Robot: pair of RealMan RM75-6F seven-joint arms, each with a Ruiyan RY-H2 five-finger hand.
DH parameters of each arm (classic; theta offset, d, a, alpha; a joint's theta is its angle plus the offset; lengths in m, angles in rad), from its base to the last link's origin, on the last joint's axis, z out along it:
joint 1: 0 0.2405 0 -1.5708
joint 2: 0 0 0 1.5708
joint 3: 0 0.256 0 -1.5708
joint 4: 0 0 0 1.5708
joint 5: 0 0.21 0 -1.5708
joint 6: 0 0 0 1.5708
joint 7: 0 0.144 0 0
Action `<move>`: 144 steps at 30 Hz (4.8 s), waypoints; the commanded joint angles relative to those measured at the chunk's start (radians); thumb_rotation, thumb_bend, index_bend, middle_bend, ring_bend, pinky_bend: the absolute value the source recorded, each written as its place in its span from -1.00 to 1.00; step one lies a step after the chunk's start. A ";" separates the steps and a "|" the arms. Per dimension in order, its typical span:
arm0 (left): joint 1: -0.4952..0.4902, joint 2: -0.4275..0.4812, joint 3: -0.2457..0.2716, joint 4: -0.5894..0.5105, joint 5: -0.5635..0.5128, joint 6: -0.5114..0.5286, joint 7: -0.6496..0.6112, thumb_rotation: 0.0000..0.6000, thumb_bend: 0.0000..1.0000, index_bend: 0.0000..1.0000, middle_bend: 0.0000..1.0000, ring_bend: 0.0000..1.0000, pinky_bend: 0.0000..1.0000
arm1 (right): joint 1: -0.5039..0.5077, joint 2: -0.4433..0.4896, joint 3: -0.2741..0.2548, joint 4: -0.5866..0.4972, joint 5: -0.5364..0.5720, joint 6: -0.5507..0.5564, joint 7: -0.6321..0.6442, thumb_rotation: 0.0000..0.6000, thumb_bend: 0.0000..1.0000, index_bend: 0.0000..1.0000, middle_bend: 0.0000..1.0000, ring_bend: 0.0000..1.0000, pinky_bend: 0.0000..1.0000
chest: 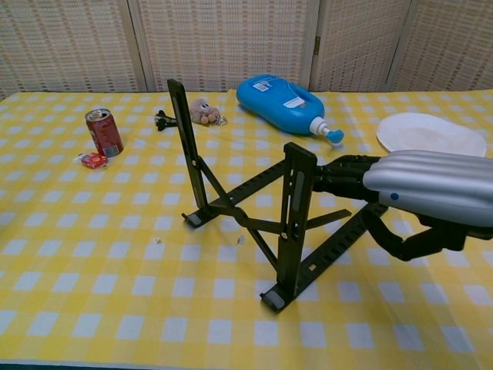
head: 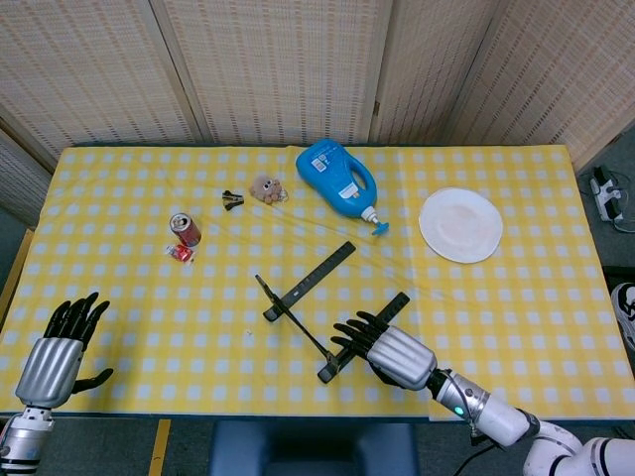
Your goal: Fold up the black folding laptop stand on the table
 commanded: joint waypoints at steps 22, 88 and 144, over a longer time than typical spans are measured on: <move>0.009 0.003 0.011 -0.012 0.016 0.012 0.006 1.00 -0.70 -0.88 -0.94 -0.93 -1.00 | -0.030 -0.047 -0.028 0.024 0.028 -0.037 -0.214 1.00 0.84 -0.74 -0.62 -0.66 -1.00; -0.456 -0.145 -0.104 0.310 -0.009 -0.532 -0.809 1.00 -0.25 -0.58 -0.75 -0.75 -1.00 | -0.094 0.091 -0.009 -0.071 0.035 0.094 -0.220 1.00 0.84 -0.74 -0.62 -0.65 -1.00; -0.722 -0.475 -0.035 0.554 -0.031 -0.639 -1.162 1.00 -0.16 -0.04 -0.64 -0.73 -1.00 | -0.101 0.107 0.052 -0.091 0.100 0.070 -0.225 1.00 0.84 -0.74 -0.62 -0.65 -1.00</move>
